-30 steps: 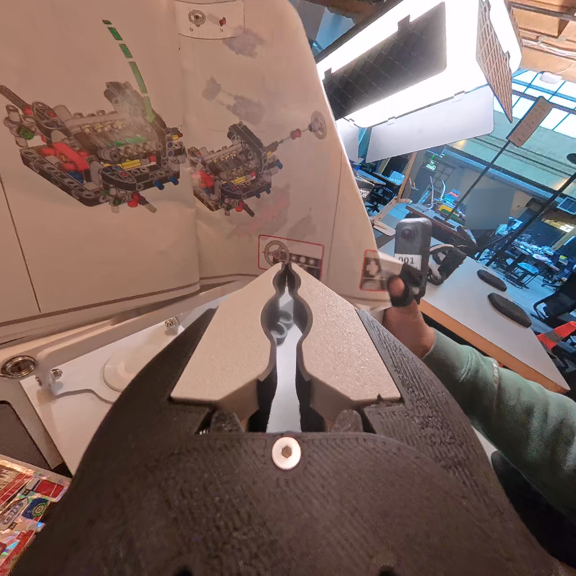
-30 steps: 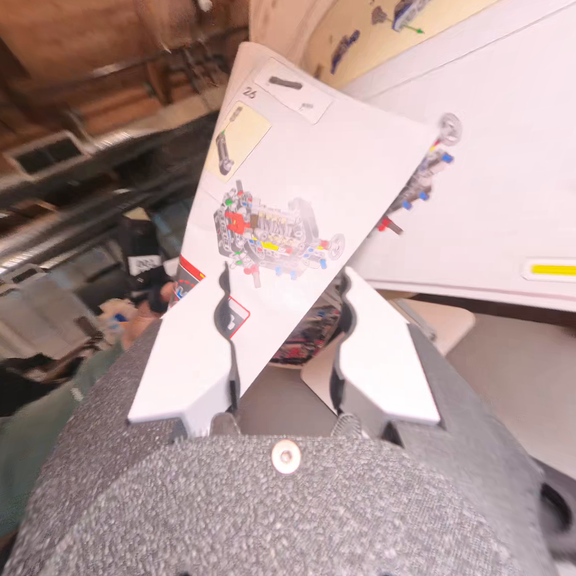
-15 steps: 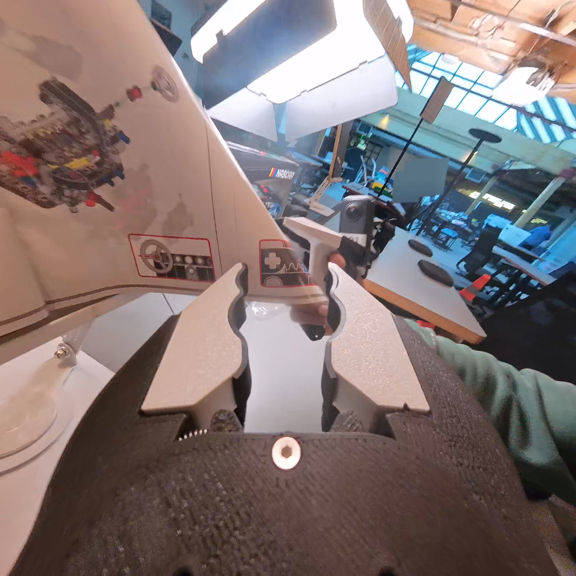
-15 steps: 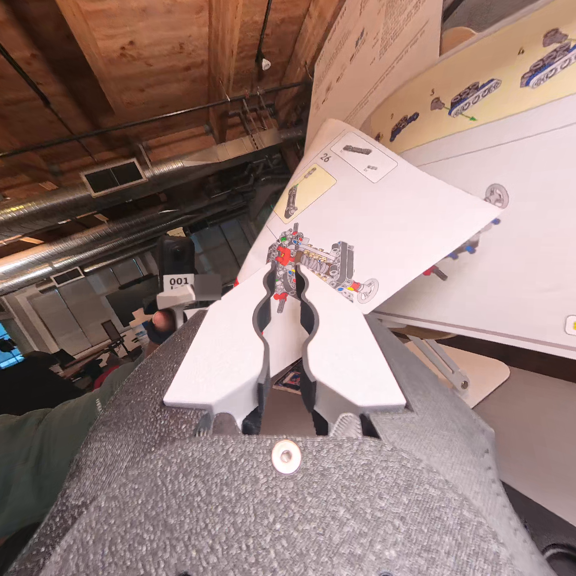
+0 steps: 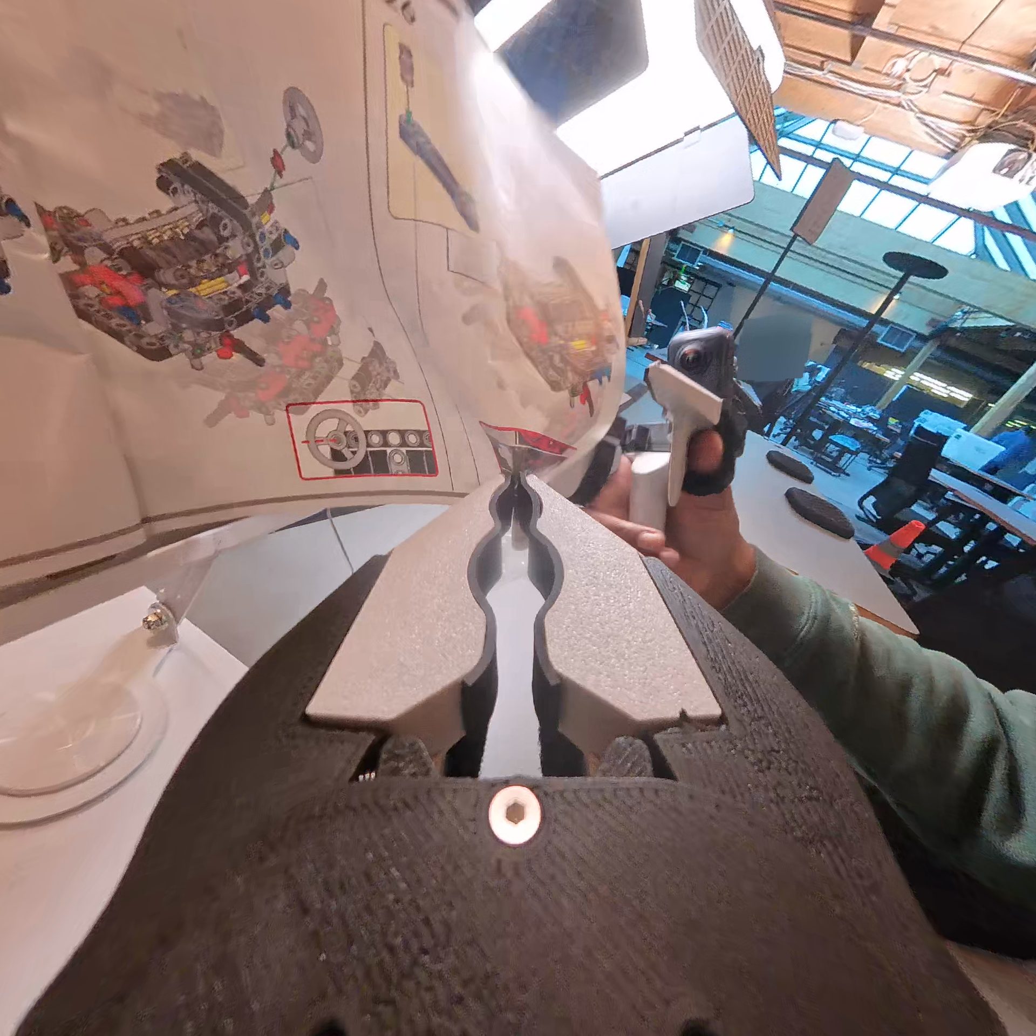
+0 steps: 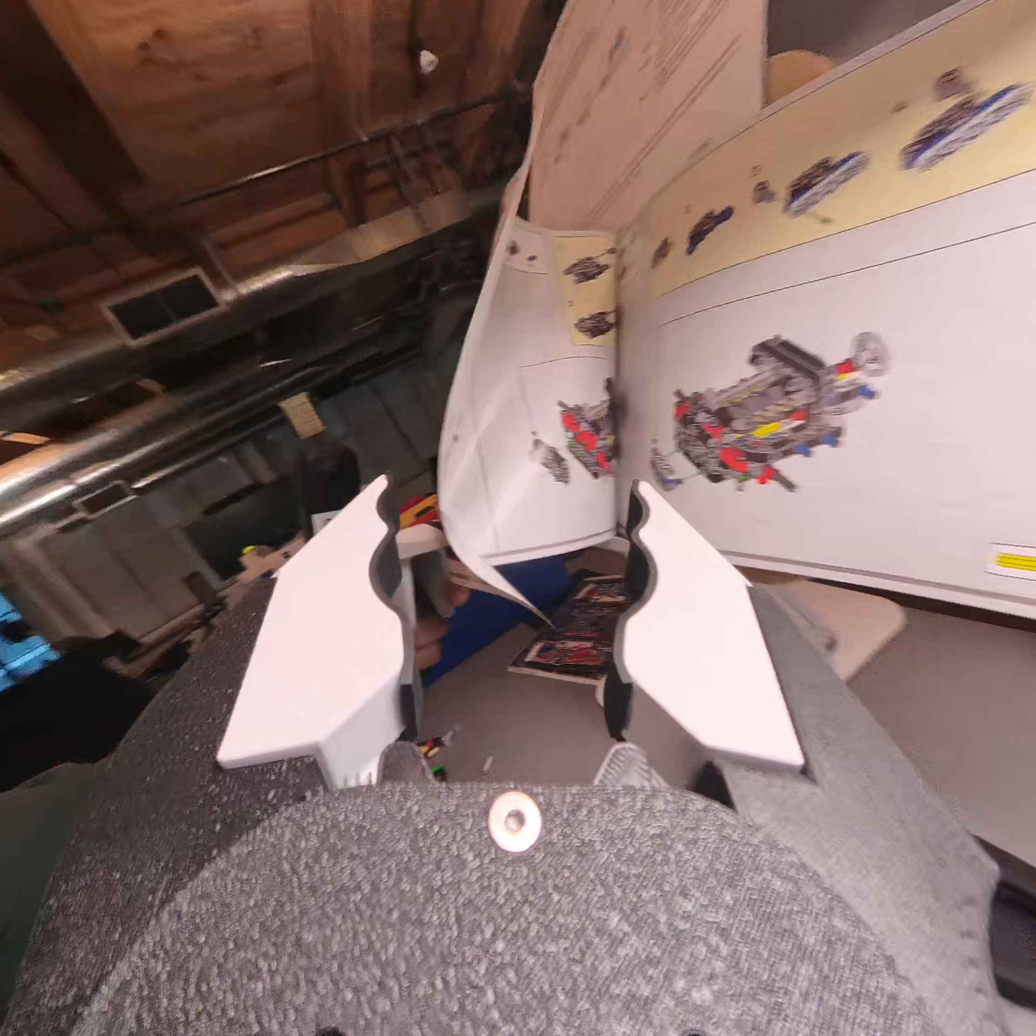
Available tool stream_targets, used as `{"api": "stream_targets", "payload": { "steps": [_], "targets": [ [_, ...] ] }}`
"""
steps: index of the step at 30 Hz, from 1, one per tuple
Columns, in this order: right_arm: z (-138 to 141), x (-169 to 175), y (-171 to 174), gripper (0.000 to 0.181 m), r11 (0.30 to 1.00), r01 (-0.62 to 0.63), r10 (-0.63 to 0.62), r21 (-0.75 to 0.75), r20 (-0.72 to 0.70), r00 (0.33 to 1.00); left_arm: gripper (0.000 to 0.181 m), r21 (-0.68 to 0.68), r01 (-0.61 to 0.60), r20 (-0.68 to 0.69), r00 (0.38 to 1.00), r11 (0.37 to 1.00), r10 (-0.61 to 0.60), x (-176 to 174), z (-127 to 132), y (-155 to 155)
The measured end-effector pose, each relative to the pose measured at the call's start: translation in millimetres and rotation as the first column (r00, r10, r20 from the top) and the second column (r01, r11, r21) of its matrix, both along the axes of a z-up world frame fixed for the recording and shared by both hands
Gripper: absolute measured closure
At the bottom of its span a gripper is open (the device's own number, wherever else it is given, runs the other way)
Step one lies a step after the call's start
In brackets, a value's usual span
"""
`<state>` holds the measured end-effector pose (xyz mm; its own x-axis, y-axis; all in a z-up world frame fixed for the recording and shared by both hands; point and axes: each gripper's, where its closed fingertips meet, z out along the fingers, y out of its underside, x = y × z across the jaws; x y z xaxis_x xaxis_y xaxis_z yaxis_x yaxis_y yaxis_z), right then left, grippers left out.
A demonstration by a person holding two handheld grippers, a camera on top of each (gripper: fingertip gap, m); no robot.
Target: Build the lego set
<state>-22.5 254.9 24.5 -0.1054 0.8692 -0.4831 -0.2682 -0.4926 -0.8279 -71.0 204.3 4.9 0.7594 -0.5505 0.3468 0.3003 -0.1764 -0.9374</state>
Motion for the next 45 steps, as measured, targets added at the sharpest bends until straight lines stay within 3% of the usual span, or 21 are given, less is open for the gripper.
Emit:
{"api": "stream_targets", "payload": {
  "steps": [1,2,3,6,9,12,14,17,19,21,28,32,36,41,45],
  "targets": [
    [7.2,-7.7,-13.8,0.127,0.998,-0.057,0.058,0.032,-0.003,0.998,0.181,-0.005,-0.002,-0.004,1.0,1.0,0.002,-0.5,-2.5,-0.4],
    [13.1,-15.7,-24.9,0.175,0.991,-0.063,0.06,0.12,0.025,0.998,0.177,-0.005,-0.008,-0.013,1.0,1.0,0.008,-2.3,-4.0,-1.4],
    [19.4,-23.9,-30.4,0.181,0.976,-0.016,0.003,0.219,0.061,0.998,0.169,0.004,-0.019,-0.021,1.0,1.0,0.019,-6.6,-3.1,-3.7],
    [34.2,-48.6,-51.2,0.181,0.884,0.015,-0.118,0.468,0.192,0.974,0.145,0.071,-0.072,-0.01,0.997,0.995,0.073,-37.8,11.2,-17.2],
    [45.9,-73.3,-78.4,0.181,0.791,-0.044,-0.152,0.61,0.265,0.952,0.152,0.111,-0.235,0.073,0.971,0.966,0.228,-106.6,27.3,-28.3],
    [54.2,-105.1,-103.1,0.181,0.778,-0.116,-0.103,0.617,0.308,0.946,0.162,-0.012,-0.523,0.118,0.846,0.852,0.52,-200.2,14.9,-23.7],
    [56.4,-132.4,-110.7,0.181,0.766,-0.13,-0.11,0.63,0.327,0.938,0.16,-0.109,-0.568,0.078,0.813,0.816,0.577,-228.4,-1.6,-13.6],
    [52.4,-181.3,-118.2,0.181,0.758,-0.148,-0.131,0.635,0.372,0.919,0.156,-0.255,-0.579,-0.021,0.804,0.774,0.595,-239.9,-32.3,7.6],
    [45.9,-215.1,-123.9,0.181,0.756,-0.162,-0.144,0.634,0.403,0.904,0.161,-0.233,-0.637,-0.06,0.764,0.735,0.642,-249.7,-36.3,14.1],
    [33.6,-246.2,-124.2,0.181,0.723,-0.172,-0.208,0.669,0.448,0.87,0.167,-0.21,-0.636,-0.064,0.767,0.742,0.639,-252.0,-35.5,17.0],
    [1.7,-314.8,-108.0,0.181,0.653,-0.152,-0.379,0.742,0.494,0.783,0.174,-0.197,-0.481,0.219,0.828,0.854,0.517,-256.5,-46.2,4.7],
    [-13.3,-330.5,-93.3,0.178,0.615,-0.132,-0.471,0.777,0.496,0.73,0.174,-0.186,-0.365,0.4,0.82,0.912,0.41,-258.2,-54.7,-1.5],
    [-18.6,-337.0,-90.8,0.173,0.604,-0.118,-0.494,0.788,0.486,0.72,0.175,-0.174,-0.312,0.519,0.777,0.934,0.356,-259.5,-58.4,-3.4],
    [-13.9,-327.5,-86.0,0.178,0.599,-0.089,-0.506,0.796,0.463,0.728,0.175,-0.162,-0.342,0.481,0.791,0.926,0.377,-259.5,-58.9,-4.4],
    [5.4,-296.5,-94.4,0.181,0.634,-0.029,-0.459,0.773,0.406,0.79,0.173,-0.177,-0.359,0.423,0.813,0.916,0.4,-258.5,-63.1,-9.0]
  ]
}}
